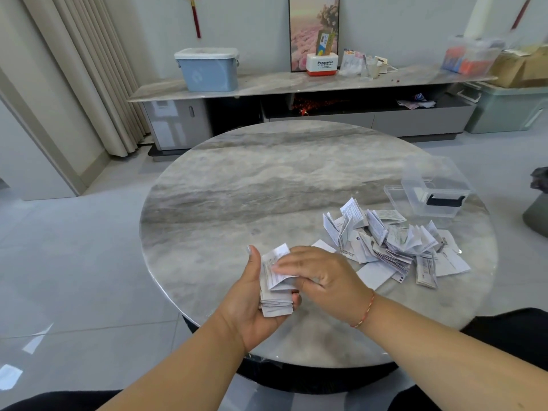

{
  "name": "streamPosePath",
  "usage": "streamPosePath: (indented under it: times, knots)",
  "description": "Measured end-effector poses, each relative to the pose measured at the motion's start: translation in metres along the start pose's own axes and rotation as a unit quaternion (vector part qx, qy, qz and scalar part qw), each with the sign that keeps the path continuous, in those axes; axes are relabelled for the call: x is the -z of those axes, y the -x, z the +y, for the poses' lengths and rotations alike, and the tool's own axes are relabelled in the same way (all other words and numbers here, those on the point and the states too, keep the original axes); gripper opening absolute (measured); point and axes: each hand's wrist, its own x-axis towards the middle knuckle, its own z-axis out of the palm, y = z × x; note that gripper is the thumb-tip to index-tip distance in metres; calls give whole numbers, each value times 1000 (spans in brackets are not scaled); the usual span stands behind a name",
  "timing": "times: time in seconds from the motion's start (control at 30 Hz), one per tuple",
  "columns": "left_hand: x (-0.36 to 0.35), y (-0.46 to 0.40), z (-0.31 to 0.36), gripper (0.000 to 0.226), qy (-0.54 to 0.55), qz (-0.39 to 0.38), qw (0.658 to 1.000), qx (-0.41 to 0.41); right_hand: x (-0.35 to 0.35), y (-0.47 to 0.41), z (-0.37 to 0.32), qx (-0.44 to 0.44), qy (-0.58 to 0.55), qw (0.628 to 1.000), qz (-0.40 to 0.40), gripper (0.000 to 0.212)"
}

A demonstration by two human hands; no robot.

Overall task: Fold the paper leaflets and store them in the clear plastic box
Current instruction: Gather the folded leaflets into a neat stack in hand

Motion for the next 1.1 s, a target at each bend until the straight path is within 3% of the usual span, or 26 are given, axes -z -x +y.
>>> streamPosePath:
  times: [0.13, 0.27, 0.33, 0.43, 0.47, 0.53, 0.6, 0.63, 0.73, 0.8, 0.87, 0.9, 0.97, 1.03, 1.1]
  knots:
    - [1, 4, 1, 71, -5, -11, 1000, 12, -4, 2, -10, -7, 10, 1000, -16, 36]
    - [3, 4, -1, 33, -27, 5, 1000, 11, -3, -4, -18, -98, 67, 990, -73, 67]
    - [3, 5, -2, 16, -40, -2, 999, 20, -2, -6, -22, -158, 25, 977, -142, 68]
    - [5, 7, 0, 18, -48, 3, 998, 29, 4, -8, -20, -218, -68, 953, -198, 58]
    - [7, 6, 1, 22, -49, 17, 998, 25, 8, -10, -13, -244, -48, 950, -188, 57]
    - [9, 2, 3, 29, -41, 54, 998, 5, 14, -12, 7, -299, 148, 931, -146, 58]
    - [10, -1, 4, 28, -37, 80, 996, -13, 11, -15, 25, -317, 373, 861, -140, 51]
    - [11, -4, 4, 27, -37, 93, 995, -20, 6, -15, 30, -326, 418, 833, -157, 45]
    - [13, -6, 4, 21, -27, 115, 993, -29, -8, -21, 35, -329, 442, 818, -163, 22]
    - [14, -7, 6, 13, -16, 113, 993, -24, -11, -23, 36, -270, 472, 826, -150, 17]
    - [16, -8, 7, 13, -12, 117, 993, -16, -8, -22, 42, -211, 478, 849, -78, 35]
    - [17, -9, 7, 20, -9, 120, 993, -12, -6, -20, 43, -183, 455, 871, -34, 32]
    - [18, -10, 7, 35, -5, 121, 993, -10, -8, -8, 33, -73, 363, 928, 43, 4]
    - [18, -10, 7, 52, 0, 96, 995, -5, -12, 0, 16, 16, 269, 961, 58, 19]
    - [16, -9, 6, 69, -2, 51, 999, 8, -18, 7, 4, 70, 215, 973, 35, 20]
